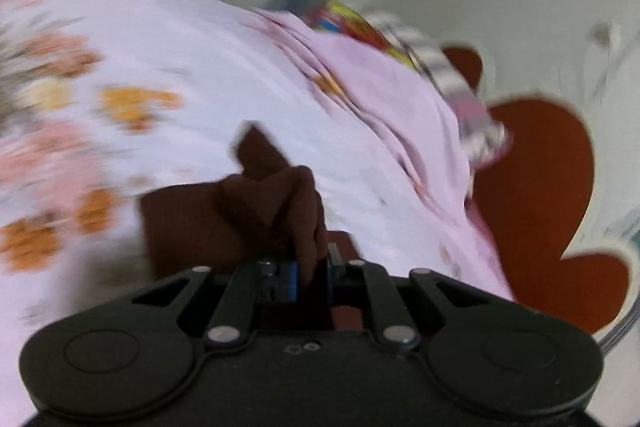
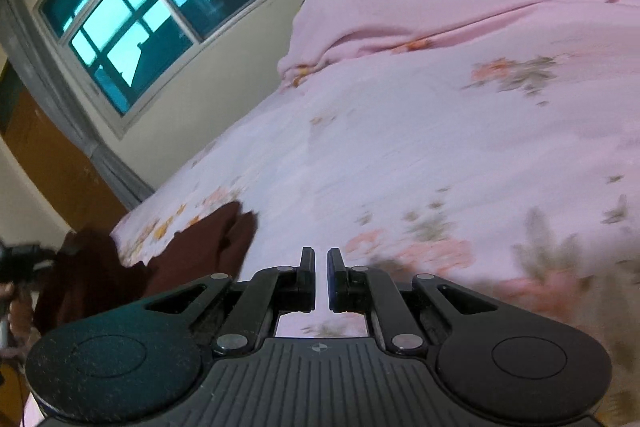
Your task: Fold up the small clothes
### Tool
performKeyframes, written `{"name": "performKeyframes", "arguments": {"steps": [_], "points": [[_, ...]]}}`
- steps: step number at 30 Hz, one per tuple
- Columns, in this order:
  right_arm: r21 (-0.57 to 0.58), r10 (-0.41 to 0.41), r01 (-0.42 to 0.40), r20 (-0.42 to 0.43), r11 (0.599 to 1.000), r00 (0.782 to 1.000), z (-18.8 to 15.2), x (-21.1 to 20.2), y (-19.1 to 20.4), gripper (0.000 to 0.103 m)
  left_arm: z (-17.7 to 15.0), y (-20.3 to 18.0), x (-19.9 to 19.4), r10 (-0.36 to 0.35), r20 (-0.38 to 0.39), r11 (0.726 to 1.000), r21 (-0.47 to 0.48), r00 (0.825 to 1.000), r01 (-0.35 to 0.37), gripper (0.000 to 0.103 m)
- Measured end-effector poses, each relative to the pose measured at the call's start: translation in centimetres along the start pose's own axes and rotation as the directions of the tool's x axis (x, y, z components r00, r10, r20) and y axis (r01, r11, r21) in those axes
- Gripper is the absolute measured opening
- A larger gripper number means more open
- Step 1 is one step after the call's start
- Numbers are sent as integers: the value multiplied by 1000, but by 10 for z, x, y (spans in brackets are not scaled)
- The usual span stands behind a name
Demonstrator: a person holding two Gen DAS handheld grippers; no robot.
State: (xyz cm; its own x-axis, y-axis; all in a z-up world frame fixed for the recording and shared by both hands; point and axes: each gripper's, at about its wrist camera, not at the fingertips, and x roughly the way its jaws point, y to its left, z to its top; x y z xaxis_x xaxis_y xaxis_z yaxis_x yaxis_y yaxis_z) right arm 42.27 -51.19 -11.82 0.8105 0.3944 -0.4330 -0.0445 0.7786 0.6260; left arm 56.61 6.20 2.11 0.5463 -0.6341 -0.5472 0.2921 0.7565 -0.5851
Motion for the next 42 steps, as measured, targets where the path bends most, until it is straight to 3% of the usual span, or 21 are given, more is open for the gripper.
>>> {"name": "performKeyframes", "arguments": {"steps": [4,7,9,10,11,12,14,17,18,20,21,24,26,29,31,33,35,37,40,42], "points": [[-8,-60,60,50,998,997,12,-27,-31,6,-16,-75,83,73,-74,994,88,995,-67,8],[8,-98,98,81,995,992,18,-47,-58,6,-51,-103,137,158,-111,987,60,981,-152,8],[52,-97,93,86,994,992,17,-57,-77,6,-80,-116,171,199,-171,980,58,965,-191,23],[66,-101,96,88,993,991,16,-61,-84,6,-92,-122,180,174,-182,985,43,968,-169,42],[79,-105,98,90,992,990,13,-65,-89,6,-102,-132,184,145,-173,989,45,974,-139,76],[90,-105,97,94,991,990,10,-70,-94,6,-109,-147,182,82,-156,994,78,984,-71,87],[104,-106,96,96,990,990,5,-77,-99,6,-113,-161,166,-24,-120,996,83,993,34,80],[123,-101,90,85,988,991,-1,-84,-99,6,-112,-152,109,-67,1,995,67,998,67,83],[122,-84,74,84,990,993,-2,-88,-96,6,-113,-143,88,-44,40,997,72,998,41,85],[112,-40,32,75,993,996,-4,-90,-83,6,-123,-112,37,93,116,990,92,989,-104,86],[104,-19,12,65,995,998,-1,-86,-74,6,-135,-94,6,204,165,966,127,965,-226,86],[91,72,-75,38,993,997,-4,-70,-31,6,-181,-53,-56,384,219,883,197,897,-427,85],[93,127,-125,-14,988,992,-10,-51,4,6,-213,-32,-76,430,197,853,232,881,-468,85],[121,211,-198,-102,973,972,-27,-19,55,6,-246,-27,-75,421,152,837,316,894,-447,85],[142,253,-231,-165,963,953,-42,-1,88,16,-255,-34,-65,408,161,813,384,899,-438,85],[165,270,-242,-170,956,948,-54,7,110,85,-254,-35,-52,408,174,803,399,896,-443,85],[181,275,-247,-152,952,949,-61,12,126,89,-258,-29,-44,429,193,792,390,883,-470,83],[251,319,-272,-169,929,933,-66,22,133,89,-256,-27,-38,470,235,761,380,851,-526,79],[297,304,-238,-199,925,932,-71,37,138,89,-255,-19,-35,446,216,803,332,869,-495,80],[341,316,-230,-221,911,923,-73,50,135,89,-254,-19,-36,442,214,809,324,871,-491,82]]}}
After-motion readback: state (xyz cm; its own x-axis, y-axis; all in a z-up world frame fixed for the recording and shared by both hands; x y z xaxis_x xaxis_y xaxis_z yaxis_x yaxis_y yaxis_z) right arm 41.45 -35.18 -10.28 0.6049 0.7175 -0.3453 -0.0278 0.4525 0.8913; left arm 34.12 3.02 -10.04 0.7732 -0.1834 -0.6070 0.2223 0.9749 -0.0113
